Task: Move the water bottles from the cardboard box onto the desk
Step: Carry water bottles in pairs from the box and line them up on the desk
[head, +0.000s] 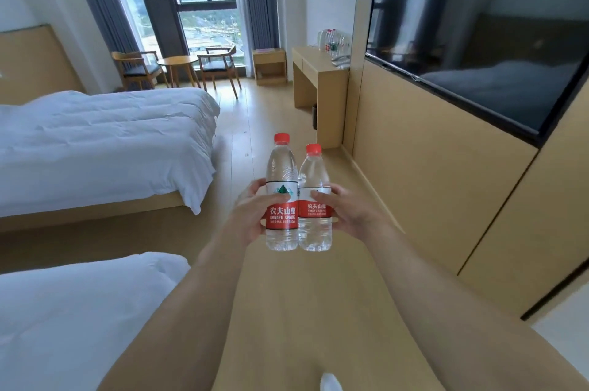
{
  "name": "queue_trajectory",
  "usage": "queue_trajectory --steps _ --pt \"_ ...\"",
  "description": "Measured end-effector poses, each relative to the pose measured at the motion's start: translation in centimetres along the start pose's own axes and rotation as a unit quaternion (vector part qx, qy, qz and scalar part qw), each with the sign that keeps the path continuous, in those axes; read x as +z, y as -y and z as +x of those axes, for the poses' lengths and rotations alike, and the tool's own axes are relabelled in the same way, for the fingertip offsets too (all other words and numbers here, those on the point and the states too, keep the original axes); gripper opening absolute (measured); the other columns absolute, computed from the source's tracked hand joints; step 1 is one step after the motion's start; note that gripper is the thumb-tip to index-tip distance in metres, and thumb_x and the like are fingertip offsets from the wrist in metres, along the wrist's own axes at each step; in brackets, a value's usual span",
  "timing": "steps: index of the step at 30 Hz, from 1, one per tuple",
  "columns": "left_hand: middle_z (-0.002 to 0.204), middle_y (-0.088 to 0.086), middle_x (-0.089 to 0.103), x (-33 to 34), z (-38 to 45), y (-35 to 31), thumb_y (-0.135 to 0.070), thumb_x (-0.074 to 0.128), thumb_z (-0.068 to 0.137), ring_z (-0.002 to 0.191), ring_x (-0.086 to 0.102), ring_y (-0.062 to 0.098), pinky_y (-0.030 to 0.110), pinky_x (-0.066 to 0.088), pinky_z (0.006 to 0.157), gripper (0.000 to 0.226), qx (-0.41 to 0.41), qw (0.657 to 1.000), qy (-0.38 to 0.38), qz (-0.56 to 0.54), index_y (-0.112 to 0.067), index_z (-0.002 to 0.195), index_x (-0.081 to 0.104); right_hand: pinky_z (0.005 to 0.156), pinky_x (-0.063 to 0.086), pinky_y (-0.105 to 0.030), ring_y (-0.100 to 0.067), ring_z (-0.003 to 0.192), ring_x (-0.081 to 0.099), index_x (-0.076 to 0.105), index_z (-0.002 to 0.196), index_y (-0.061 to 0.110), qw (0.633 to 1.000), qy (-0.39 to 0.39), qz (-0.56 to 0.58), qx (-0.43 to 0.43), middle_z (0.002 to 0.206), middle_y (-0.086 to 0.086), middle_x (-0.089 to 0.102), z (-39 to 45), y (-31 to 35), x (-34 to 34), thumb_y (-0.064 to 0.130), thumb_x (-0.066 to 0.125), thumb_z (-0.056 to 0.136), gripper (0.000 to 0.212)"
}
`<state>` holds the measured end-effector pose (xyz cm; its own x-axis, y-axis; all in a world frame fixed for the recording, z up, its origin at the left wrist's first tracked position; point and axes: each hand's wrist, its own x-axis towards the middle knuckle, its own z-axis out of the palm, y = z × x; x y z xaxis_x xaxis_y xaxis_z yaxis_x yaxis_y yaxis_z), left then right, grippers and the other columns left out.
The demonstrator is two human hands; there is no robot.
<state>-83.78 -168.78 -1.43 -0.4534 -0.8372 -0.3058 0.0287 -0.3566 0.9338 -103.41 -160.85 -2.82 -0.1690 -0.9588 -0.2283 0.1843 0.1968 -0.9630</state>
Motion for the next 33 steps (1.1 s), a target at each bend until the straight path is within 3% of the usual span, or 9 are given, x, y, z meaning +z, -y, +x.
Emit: queue_trajectory --steps 4,9,17,29,33 --pt "0.094 0.008 0.078 0.1 7.9 -3.6 -0.008 0.088 0.067 0.080 0.076 0.026 0.045 0.059 0.065 0.056 0.011 0.999 -0.038 -0.001 -0.037 0.109 0.063 0.094 0.055 -0.052 -0.020 0.092 0.070 0.064 0.121 0.018 0.999 0.033 -0.009 -0.006 0.097 -0.002 0.073 9.1 3.1 -2.0 0.024 0.075 0.088 0.035" --pt "0.093 0.003 0.078 0.1 16.2 -8.2 -0.018 0.092 0.055 0.084 0.077 0.027 0.046 0.060 0.068 0.066 0.039 0.998 -0.049 0.001 -0.041 0.108 0.060 0.096 0.054 -0.054 -0.026 0.100 0.070 0.062 0.123 0.019 0.998 0.066 -0.008 -0.015 0.106 -0.007 0.073 19.3 7.4 -4.0 0.024 0.076 0.087 0.039" --pt "0.104 0.007 0.076 -1.9 26.7 -12.4 -0.014 0.088 0.065 0.094 0.075 0.031 0.056 0.060 0.082 0.069 0.081 0.994 -0.064 0.024 -0.033 0.124 0.058 0.094 0.054 -0.057 -0.030 0.105 0.071 0.061 0.125 0.019 0.994 0.104 -0.021 -0.019 0.112 -0.010 0.073 32.0 10.5 -5.1 0.032 0.082 0.077 0.054" --pt "0.101 0.006 0.077 -8.5 50.7 -18.9 -0.018 0.087 0.071 0.090 0.076 0.029 0.059 0.058 0.085 0.057 0.059 0.998 -0.021 0.023 -0.037 0.116 0.058 0.093 0.056 -0.055 -0.029 0.106 0.071 0.061 0.126 0.019 0.997 0.052 -0.049 -0.008 0.115 -0.011 0.073 54.7 15.1 -4.7 0.029 0.077 0.087 0.043" --pt "0.110 0.013 0.073 -10.6 58.5 -22.2 -0.016 0.084 0.077 0.094 0.074 0.030 0.055 0.059 0.083 0.058 0.042 0.999 -0.005 0.028 -0.033 0.124 0.056 0.094 0.055 -0.056 -0.029 0.106 0.071 0.062 0.125 0.020 0.998 0.028 -0.058 0.001 0.114 -0.010 0.074 62.2 17.3 -3.9 0.031 0.076 0.087 0.042"
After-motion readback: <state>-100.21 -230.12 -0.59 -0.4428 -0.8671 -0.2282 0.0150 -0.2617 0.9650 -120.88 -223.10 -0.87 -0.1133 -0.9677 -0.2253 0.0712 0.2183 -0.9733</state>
